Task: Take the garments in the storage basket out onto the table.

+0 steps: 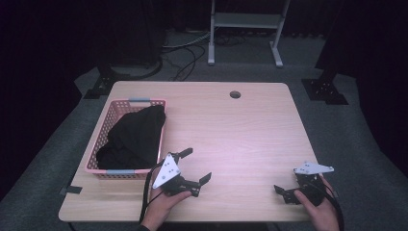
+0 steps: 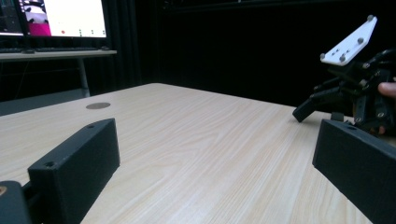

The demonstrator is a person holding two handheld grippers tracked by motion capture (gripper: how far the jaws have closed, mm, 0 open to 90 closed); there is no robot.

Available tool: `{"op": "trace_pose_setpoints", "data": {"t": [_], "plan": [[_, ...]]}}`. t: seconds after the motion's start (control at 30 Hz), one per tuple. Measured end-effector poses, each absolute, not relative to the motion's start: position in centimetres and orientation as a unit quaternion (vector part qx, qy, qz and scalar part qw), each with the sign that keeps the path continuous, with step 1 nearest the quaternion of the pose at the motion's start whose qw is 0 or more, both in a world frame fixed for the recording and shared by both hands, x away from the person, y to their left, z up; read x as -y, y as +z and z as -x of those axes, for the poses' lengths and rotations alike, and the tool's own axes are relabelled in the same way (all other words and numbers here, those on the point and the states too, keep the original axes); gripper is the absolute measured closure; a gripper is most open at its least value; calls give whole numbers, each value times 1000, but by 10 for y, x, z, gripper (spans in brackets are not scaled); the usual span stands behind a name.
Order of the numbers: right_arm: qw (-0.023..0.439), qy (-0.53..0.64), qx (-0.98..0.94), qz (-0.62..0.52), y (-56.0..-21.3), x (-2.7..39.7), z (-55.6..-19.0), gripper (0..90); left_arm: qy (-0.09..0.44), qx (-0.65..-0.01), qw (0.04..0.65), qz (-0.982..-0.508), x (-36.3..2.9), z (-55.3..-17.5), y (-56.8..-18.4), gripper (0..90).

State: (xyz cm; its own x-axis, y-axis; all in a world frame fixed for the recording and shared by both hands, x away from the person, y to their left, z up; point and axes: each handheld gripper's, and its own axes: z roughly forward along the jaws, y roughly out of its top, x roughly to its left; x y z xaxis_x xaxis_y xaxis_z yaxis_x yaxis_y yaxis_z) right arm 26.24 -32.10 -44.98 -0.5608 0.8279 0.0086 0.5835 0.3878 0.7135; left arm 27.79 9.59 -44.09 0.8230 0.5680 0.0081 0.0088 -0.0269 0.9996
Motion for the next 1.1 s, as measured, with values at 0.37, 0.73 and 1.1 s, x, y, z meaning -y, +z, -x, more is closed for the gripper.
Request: {"op": "trace_pose_setpoints", "data": {"t": [0.37,0.73,1.1], "plan": [[178,344,-814,-434,-450,321,-262,0,189,-220,665,-689,-96,-278,-424,0],[178,344,-814,-433,-450,321,-262,0,180,-230,671,-682,-106,-283,-398,0],[178,343,-814,-434,-450,321,-262,0,185,-241,672,-675,-120,-286,-376,0]]}}
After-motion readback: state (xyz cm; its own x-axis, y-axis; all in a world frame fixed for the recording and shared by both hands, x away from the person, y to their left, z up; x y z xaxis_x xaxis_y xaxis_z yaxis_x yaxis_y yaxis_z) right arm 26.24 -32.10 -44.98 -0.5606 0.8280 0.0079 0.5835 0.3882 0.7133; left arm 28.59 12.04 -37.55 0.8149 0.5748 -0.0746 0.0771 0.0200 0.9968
